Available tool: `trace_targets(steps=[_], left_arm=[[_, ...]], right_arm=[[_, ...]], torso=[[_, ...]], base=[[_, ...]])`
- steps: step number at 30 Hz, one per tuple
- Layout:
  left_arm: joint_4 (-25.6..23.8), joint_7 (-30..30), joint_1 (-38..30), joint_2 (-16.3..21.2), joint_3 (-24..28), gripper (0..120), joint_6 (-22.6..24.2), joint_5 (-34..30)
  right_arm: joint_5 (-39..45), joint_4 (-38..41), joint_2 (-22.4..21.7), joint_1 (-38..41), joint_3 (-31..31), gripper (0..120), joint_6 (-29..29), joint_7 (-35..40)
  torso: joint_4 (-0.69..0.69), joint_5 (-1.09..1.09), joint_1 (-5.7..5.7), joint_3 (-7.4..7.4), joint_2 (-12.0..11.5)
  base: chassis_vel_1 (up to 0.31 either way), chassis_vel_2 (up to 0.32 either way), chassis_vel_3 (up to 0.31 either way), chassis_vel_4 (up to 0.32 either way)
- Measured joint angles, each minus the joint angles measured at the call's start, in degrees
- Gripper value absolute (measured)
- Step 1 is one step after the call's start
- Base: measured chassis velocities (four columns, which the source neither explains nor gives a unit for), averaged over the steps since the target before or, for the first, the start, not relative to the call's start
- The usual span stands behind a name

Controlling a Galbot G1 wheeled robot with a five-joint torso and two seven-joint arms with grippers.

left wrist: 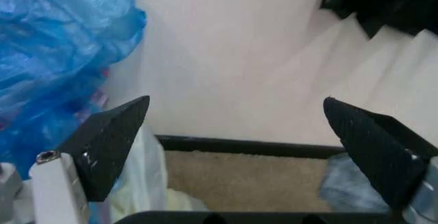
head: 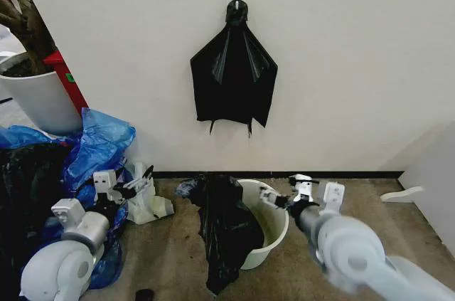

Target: Place the garbage bag over the trash bin.

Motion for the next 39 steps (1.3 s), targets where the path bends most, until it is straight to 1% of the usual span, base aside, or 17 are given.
trace_targets(steps=[1, 2, 3, 7, 9, 10, 12, 14, 16, 18, 22, 31, 34, 35, 37, 38, 39], left_arm=[[0.41, 0.11, 0.0, -0.03, 0.0, 100, -0.33, 0.56], [0.41, 0.11, 0.0, -0.03, 0.0, 100, -0.33, 0.56], [0.67, 0.15, 0.0, -0.06, 0.02, 100, -0.48, 0.97], [1.28, 0.29, -0.12, -0.36, 0.63, 100, -0.75, 2.87], [1.28, 0.4, -0.13, -0.46, 0.85, 100, -0.76, 3.39], [1.28, 0.4, -0.13, -0.46, 0.85, 100, -0.76, 3.39], [1.22, 0.46, -0.13, -0.59, 1.06, 100, -0.76, 3.75], [0.82, 0.65, -0.1, -0.91, 1.3, 100, -0.76, 4.1], [0.58, 0.91, -0.07, -1.18, 1.39, 100, -0.79, 4.3], [0.54, 0.97, -0.07, -1.26, 1.4, 100, -0.83, 4.34], [0.05, 1.45, 0.01, -2.26, 1.5, 100, -1.23, 4.83], [-0.4, 2.3, 0.64, -3.25, 1.75, 100, -2.22, 5.82], [-0.55, 2.47, 0.86, -3.37, 1.77, 100, -2.45, 5.9], [-0.65, 2.61, 0.98, -3.41, 1.77, 100, -2.61, 5.91], [-0.72, 2.71, 1.03, -3.41, 1.77, 100, -2.73, 5.91], [-0.75, 2.8, 1.04, -3.39, 1.77, 100, -2.79, 5.91], [-0.75, 2.87, 1.02, -3.38, 1.77, 100, -2.86, 5.91]], right_arm=[[-1.02, -0.48, 1.14, 0.65, -1.63, 100, -0.3, -0.09], [-1.02, -0.48, 1.14, 0.65, -1.63, 100, -0.3, -0.09], [-1.85, -1.24, 2.58, 1.66, -3.49, 100, -0.42, 0.36], [-6.23, -6.29, 10.86, 8.38, -12.8, 100, 0.02, 5.46], [-7.37, -7.73, 13.59, 11.04, -15.95, 100, 0.27, 7.67], [-7.37, -7.73, 13.59, 11.04, -15.95, 100, 0.27, 7.67], [-7.5, -8.54, 15.19, 12.52, -17.84, 100, 0.36, 9.52], [-7.85, -9.89, 17.11, 13.77, -21.0, 100, 0.81, 12.72], [-9.48, -10.73, 17.8, 13.63, -23.12, 100, 0.98, 13.36], [-10.06, -10.95, 17.96, 13.51, -23.54, 100, 0.94, 13.35], [-14.89, -13.74, 20.06, 12.56, -27.02, 100, -0.74, 13.61], [-19.68, -17.51, 21.49, 12.38, -28.99, 99, -0.95, 14.4], [-19.75, -18.13, 21.55, 12.4, -29.0, 95, -0.8, 14.51], [-19.75, -18.58, 21.64, 12.34, -28.99, 89, -0.66, 14.63], [-19.74, -18.94, 21.69, 12.26, -28.94, 83, -0.53, 14.72], [-19.74, -19.18, 21.68, 12.21, -28.85, 76, -0.4, 14.73], [-19.69, -19.27, 21.53, 12.19, -28.79, 74, -0.36, 14.71]], torso=[[-0.01, 0.0, 0.0, 0.0, 0.0], [-0.01, 0.0, 0.0, 0.0, 0.0], [-0.01, 0.01, 0.0, 0.0, 0.0], [0.02, 0.02, 0.0, 0.01, -0.01], [0.03, 0.0, 0.0, 0.01, 0.0], [0.03, 0.0, 0.0, 0.01, 0.0], [0.03, 0.0, 0.0, 0.01, 0.0], [0.02, 0.0, 0.0, 0.0, 0.0], [0.0, 0.0, 0.0, 0.01, 0.0], [0.0, 0.0, 0.0, 0.01, 0.0], [0.0, 0.0, 0.0, 0.0, 0.0], [0.01, 0.01, 0.0, 0.01, 0.0], [0.01, 0.02, 0.0, 0.01, 0.0], [0.01, 0.02, 0.0, 0.0, 0.0], [0.01, 0.02, 0.0, 0.0, 0.0], [0.01, 0.02, 0.0, 0.01, 0.0], [0.01, 0.02, 0.0, 0.0, 0.0]], base=[[0.0, 0.0, 0.0, 0.0], [0.0, 0.0, 0.0, 0.0], [0.0, 0.0, 0.0, 0.0], [0.0, 0.0, 0.0, 0.0], [0.0, 0.0, 0.0, 0.0], [0.0, 0.0, 0.0, 0.0], [0.0, 0.0, 0.0, 0.0], [0.0, 0.0, 0.0, 0.0], [0.0, 0.0, 0.0, 0.0], [0.0, 0.0, 0.0, 0.0], [0.0, 0.0, 0.0, 0.0], [0.0, 0.0, 0.0, 0.0], [0.0, 0.0, 0.0, 0.0], [0.0, 0.0, 0.0, 0.0], [0.0, 0.0, 0.0, 0.0], [0.0, 0.0, 0.0, 0.0], [0.0, 0.0, 0.0, 0.0]])
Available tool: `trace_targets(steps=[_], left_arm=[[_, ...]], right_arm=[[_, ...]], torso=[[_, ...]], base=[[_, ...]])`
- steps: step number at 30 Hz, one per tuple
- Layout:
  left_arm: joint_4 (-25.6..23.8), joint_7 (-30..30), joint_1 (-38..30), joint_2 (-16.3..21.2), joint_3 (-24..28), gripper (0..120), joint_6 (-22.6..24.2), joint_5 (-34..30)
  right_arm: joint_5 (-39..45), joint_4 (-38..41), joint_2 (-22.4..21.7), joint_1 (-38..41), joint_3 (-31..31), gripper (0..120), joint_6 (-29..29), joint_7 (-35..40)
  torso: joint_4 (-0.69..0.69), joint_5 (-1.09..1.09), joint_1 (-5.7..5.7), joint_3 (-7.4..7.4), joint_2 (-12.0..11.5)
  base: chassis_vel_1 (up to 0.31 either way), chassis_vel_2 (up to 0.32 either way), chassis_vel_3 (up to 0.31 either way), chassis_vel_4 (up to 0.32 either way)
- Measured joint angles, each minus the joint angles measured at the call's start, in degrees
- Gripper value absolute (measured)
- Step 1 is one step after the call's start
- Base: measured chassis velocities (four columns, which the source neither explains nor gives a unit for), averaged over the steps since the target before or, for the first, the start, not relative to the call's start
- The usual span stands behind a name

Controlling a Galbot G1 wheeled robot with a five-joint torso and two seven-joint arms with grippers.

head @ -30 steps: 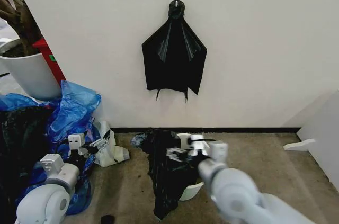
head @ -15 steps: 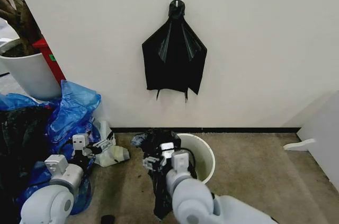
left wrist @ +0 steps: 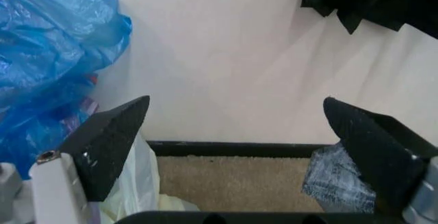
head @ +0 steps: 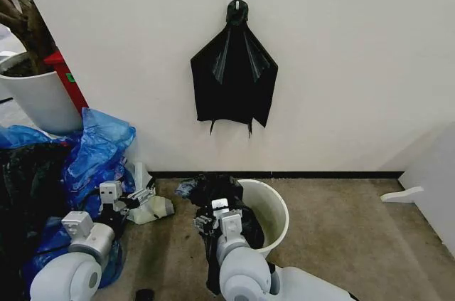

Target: Place the garbage bag over the trash bin.

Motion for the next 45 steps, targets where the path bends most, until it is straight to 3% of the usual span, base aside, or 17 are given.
trace_targets(steps=[21, 26, 28, 32, 38, 45], left_arm=[[0.6, 2.23, 0.29, -0.69, 0.12, 100, -1.58, 0.13], [0.76, 5.03, 0.9, -0.84, 0.34, 100, -1.83, 1.51], [1.08, 12.22, 2.74, -0.72, 0.54, 100, -1.89, 4.05], [2.13, 18.12, 5.07, 0.27, 0.95, 100, -1.87, 8.65], [2.62, 19.26, 5.4, 1.74, 1.9, 100, -1.41, 10.13], [1.28, 16.61, 2.56, 2.94, 5.31, 100, 3.01, 11.42]], right_arm=[[1.06, 1.98, -4.27, -2.17, 2.49, 0, 0.81, -0.94], [1.34, 3.08, -5.18, -2.6, 3.29, 0, 0.84, -1.3], [1.85, 3.91, -6.06, -2.59, 4.08, 0, 0.87, -1.63], [3.34, 5.16, -6.42, -1.65, 5.59, 0, 0.96, -1.75], [4.46, 6.36, -6.9, 0.3, 5.88, 0, 0.97, -1.96], [6.7, 7.44, -7.59, 1.63, 4.56, 0, 0.15, -2.4]], torso=[[0.0, 0.0, 0.0, 0.0, 0.0], [-0.01, 0.0, 0.0, 0.0, 0.0], [0.0, 0.0, 0.0, 0.0, 0.0], [0.01, -0.01, 0.0, 0.0, 0.0], [0.0, 0.0, 0.0, 0.0, 0.0], [0.0, 0.01, 0.0, 0.0, 0.0]], base=[[0.0, 0.0, 0.0, 0.0], [0.0, 0.0, 0.0, 0.0], [0.0, 0.0, 0.0, 0.0], [0.0, 0.0, 0.0, 0.0], [0.0, 0.0, 0.0, 0.0], [0.0, 0.0, 0.0, 0.0]])
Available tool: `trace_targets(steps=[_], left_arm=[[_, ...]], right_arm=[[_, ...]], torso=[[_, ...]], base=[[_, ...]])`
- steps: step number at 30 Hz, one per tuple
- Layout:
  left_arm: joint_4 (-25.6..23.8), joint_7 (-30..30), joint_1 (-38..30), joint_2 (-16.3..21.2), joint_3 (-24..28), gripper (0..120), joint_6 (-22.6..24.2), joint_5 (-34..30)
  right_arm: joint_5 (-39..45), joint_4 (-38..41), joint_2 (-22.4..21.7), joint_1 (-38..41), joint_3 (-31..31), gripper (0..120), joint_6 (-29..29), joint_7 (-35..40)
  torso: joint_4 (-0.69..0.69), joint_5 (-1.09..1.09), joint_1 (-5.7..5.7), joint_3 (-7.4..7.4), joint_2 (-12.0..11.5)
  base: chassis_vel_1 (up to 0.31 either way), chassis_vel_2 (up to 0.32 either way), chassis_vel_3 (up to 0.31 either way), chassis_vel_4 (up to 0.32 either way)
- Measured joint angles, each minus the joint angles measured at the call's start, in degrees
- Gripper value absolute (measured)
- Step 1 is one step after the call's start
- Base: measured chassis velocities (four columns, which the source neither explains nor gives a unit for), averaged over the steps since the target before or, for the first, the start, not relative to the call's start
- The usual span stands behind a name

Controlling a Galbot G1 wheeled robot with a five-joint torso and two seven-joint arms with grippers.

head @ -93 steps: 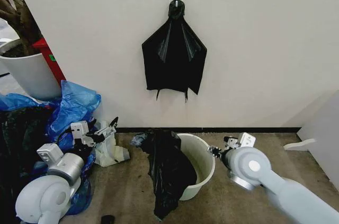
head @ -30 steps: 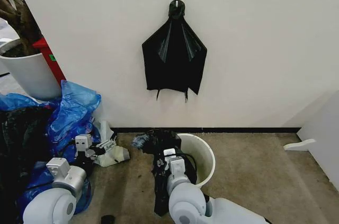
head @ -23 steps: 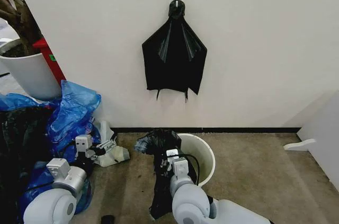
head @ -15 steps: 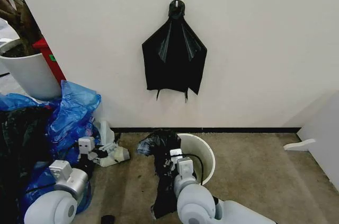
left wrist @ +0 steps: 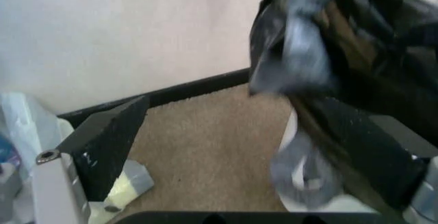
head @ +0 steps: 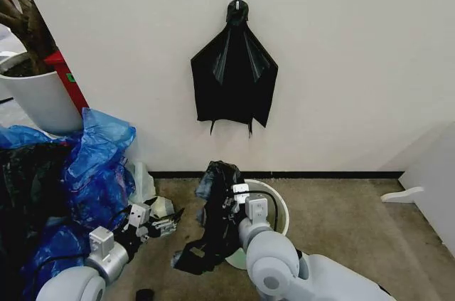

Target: Place the garbage bag over the trash bin.

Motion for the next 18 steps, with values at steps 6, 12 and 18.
trace_targets(steps=[6, 12, 18], left_arm=[[-1.09, -2.63, -1.55, 0.54, 6.4, 100, 2.78, 0.24], [-2.74, -6.92, -2.21, 0.96, 12.83, 100, 7.93, -0.46], [-3.62, -12.64, -3.09, 0.65, 15.12, 100, 12.33, -1.66]], right_arm=[[0.28, 0.5, -0.74, -0.31, -0.72, 0, -0.38, -0.55], [1.06, 0.94, -1.44, 0.62, -0.58, 0, -0.5, -0.63], [1.59, 1.19, -1.85, 1.21, -0.4, 0, -0.52, -0.63]], torso=[[0.0, 0.0, 0.0, 0.0, 0.0], [0.0, -0.02, 0.0, 0.0, 0.0], [0.0, -0.01, 0.0, 0.0, 0.0]], base=[[0.0, 0.0, 0.0, 0.0], [0.0, 0.0, 0.0, 0.0], [0.0, 0.0, 0.0, 0.0]])
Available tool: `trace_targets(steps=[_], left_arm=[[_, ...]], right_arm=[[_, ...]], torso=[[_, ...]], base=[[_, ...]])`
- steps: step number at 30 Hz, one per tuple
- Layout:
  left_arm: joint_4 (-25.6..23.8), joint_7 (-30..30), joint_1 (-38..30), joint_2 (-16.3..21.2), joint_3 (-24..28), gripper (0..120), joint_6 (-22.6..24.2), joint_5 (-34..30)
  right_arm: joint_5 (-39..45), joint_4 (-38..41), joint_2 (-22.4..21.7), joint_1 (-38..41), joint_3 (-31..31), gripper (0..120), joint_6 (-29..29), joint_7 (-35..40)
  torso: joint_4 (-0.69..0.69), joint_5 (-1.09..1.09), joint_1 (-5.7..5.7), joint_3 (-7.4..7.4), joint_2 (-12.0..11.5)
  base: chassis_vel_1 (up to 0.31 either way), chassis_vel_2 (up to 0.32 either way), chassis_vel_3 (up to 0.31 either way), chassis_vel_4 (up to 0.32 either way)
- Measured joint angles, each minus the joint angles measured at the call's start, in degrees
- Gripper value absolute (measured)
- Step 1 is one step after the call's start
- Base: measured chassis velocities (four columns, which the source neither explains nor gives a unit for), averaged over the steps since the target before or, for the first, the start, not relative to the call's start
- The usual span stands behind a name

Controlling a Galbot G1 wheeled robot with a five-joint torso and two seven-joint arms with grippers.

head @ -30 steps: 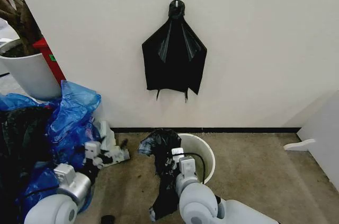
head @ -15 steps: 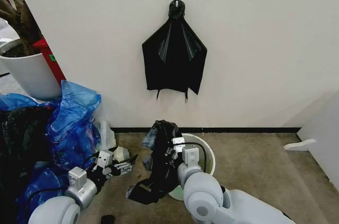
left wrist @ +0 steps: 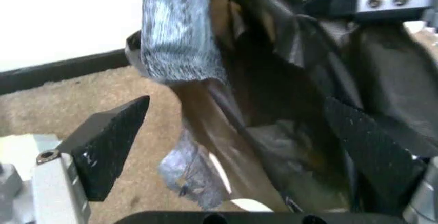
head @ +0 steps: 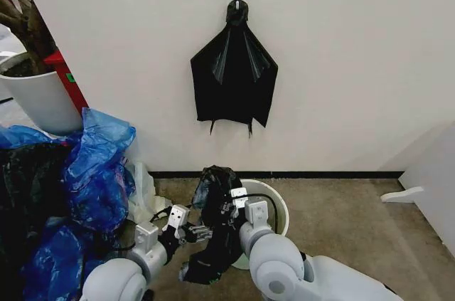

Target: Place the garbage bag over the trash bin.

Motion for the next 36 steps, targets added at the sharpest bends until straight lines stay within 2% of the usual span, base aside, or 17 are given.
trace_targets(steps=[3, 10, 14, 22, 36], left_arm=[[0.51, -3.49, -1.14, -0.03, 0.93, 100, 1.05, -1.71], [2.76, -7.53, -4.12, -0.37, 3.06, 100, 2.2, -5.95], [5.88, -10.38, -6.9, -1.46, 5.58, 100, 2.39, -7.55], [9.41, -12.85, -9.33, -3.31, 9.43, 100, 2.86, -7.65], [14.52, -16.07, -13.46, -4.88, 12.44, 100, 3.16, -7.84]], right_arm=[[0.22, 0.64, -0.56, -0.25, 0.09, 0, -0.1, -0.02], [1.16, 1.99, -2.07, -0.77, 0.56, 0, -0.21, -0.19], [1.32, 2.29, -2.59, -1.08, 0.96, 0, -0.27, -0.72], [1.29, 1.98, -2.31, -1.88, 1.01, 0, -0.24, -0.99], [3.24, 2.52, -2.94, -0.42, 0.83, 0, -0.17, -0.95]], torso=[[0.0, 0.0, 0.0, 0.0, 0.0], [0.0, 0.0, 0.0, 0.0, 0.0], [-0.01, 0.0, 0.0, 0.0, 0.0], [0.0, 0.0, 0.0, 0.0, 0.0], [0.0, 0.01, 0.0, 0.0, 0.0]], base=[[0.0, 0.0, 0.0, 0.0], [0.0, 0.0, 0.0, 0.0], [0.0, 0.0, 0.0, 0.0], [0.0, 0.0, 0.0, 0.0], [0.0, 0.0, 0.0, 0.0]])
